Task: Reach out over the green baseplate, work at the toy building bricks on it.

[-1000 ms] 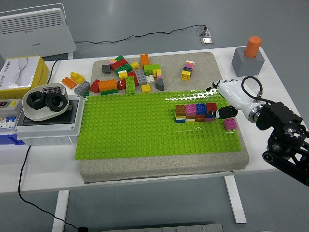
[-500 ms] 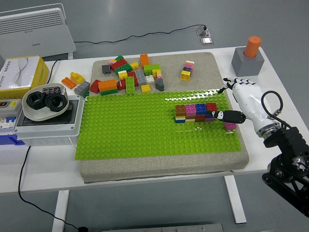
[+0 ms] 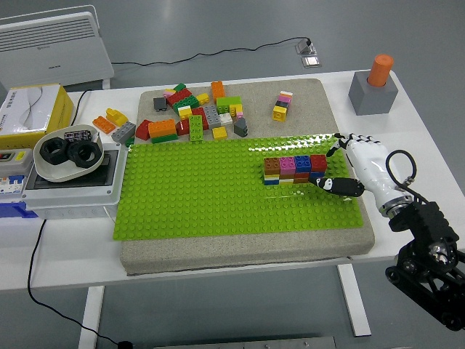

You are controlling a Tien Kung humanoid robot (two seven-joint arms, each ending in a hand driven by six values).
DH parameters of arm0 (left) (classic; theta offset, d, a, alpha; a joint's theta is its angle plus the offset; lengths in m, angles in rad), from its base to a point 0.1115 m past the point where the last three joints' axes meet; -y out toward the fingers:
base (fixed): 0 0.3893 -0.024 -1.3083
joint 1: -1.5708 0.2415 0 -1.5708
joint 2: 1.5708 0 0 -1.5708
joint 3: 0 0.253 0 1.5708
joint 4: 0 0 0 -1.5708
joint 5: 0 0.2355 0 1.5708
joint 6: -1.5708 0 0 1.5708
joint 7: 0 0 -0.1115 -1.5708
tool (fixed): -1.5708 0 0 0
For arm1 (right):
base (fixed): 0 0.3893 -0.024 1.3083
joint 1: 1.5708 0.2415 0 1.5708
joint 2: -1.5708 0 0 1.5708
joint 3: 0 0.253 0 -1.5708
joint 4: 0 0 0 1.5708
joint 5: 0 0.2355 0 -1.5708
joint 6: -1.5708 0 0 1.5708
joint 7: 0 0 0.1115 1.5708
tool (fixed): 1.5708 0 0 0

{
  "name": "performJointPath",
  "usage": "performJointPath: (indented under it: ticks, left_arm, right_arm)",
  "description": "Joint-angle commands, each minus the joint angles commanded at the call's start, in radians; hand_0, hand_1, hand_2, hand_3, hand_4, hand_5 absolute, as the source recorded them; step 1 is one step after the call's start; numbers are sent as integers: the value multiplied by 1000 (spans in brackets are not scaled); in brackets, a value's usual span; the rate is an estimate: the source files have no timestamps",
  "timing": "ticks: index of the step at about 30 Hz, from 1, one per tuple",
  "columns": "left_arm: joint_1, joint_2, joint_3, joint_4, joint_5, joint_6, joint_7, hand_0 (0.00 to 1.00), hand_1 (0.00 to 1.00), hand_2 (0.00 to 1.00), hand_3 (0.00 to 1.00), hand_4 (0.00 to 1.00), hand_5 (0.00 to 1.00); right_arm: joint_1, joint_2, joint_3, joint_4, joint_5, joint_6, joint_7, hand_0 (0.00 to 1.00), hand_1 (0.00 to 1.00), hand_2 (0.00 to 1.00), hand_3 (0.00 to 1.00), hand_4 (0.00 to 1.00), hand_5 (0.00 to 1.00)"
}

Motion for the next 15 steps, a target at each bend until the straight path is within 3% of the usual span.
performJointPath:
  ticks: [15]
  left_arm:
    - [-1, 2, -2, 0, 3, 0, -1, 688, 345, 512, 549, 756, 829]
  right_arm:
    - [44, -2, -66, -35, 23, 9, -1, 827, 835, 861, 591, 928, 573]
